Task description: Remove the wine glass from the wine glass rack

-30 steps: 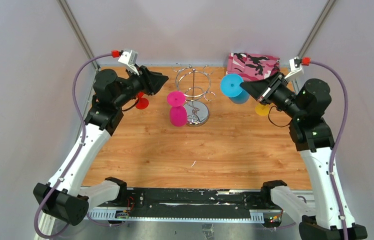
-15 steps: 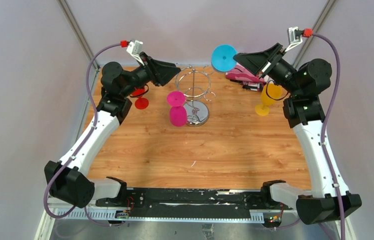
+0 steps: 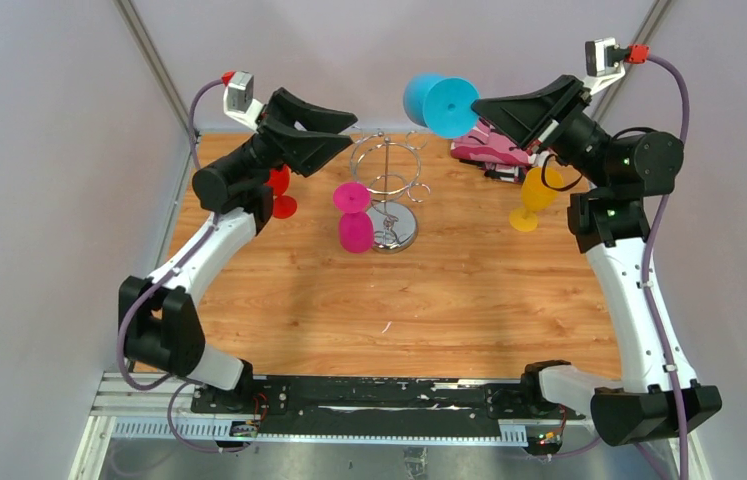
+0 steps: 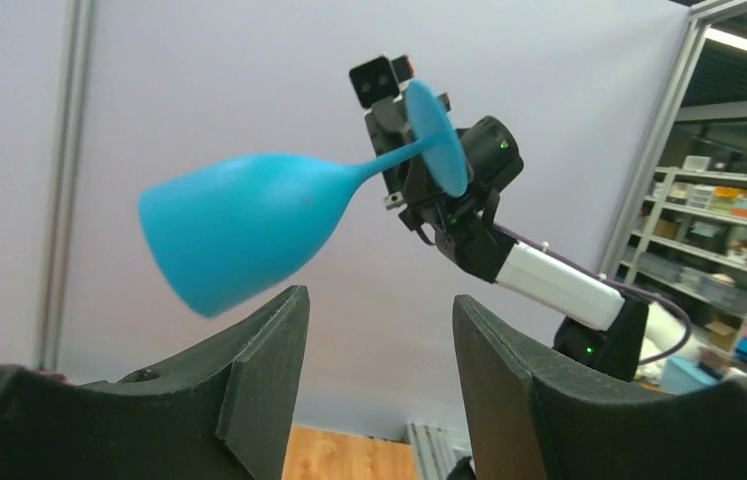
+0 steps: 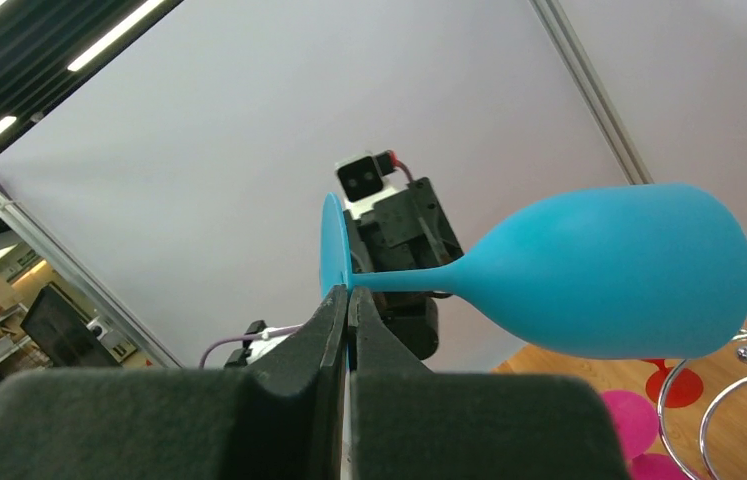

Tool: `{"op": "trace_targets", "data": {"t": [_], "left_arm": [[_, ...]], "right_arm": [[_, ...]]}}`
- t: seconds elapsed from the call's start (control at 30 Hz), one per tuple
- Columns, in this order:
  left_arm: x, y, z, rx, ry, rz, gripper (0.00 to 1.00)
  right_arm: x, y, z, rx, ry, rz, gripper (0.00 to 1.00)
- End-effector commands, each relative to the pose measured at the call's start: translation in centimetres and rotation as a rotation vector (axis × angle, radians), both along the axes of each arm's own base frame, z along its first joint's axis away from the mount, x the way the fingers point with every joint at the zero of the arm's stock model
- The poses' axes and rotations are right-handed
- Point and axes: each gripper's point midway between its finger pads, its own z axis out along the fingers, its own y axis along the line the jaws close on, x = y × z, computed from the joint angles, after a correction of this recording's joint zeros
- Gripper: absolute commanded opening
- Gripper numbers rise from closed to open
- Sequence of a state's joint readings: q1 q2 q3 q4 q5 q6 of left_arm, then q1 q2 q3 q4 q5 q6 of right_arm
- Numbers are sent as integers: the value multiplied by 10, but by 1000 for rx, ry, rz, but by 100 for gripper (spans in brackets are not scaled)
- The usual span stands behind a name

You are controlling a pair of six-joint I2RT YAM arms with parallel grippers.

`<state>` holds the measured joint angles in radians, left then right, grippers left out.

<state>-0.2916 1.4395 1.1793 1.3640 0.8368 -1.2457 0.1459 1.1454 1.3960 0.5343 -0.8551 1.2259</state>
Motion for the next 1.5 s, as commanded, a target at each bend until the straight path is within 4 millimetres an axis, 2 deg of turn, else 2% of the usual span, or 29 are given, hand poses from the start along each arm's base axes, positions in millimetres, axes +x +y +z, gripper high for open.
{"op": "trace_targets", "data": {"t": [0.0, 0.17, 0.43, 0.57, 0.93, 1.13, 1.47], "left_arm": [[-16, 2, -2, -8, -47, -104, 60], [-6, -1, -10, -4, -22, -101, 60], [9, -4, -14, 8, -17, -99, 60], [22, 3, -12, -1, -24, -64, 60], [41, 3, -9, -15, -1, -66, 60], [41, 4, -7, -23, 1, -66, 60], [24, 7, 5, -33, -32, -72, 61]], "right_arm": [[-29, -4, 27, 6, -126, 27, 0], [-29, -4, 26, 10, -131, 35, 0], [-44, -5, 45, 122, -194, 180, 0], [-51, -8, 52, 193, -224, 280, 0], [-52, -16, 48, 306, -193, 419, 0], [-45, -11, 40, 325, -169, 439, 0], [-29, 4, 30, 332, -135, 475, 0]]}}
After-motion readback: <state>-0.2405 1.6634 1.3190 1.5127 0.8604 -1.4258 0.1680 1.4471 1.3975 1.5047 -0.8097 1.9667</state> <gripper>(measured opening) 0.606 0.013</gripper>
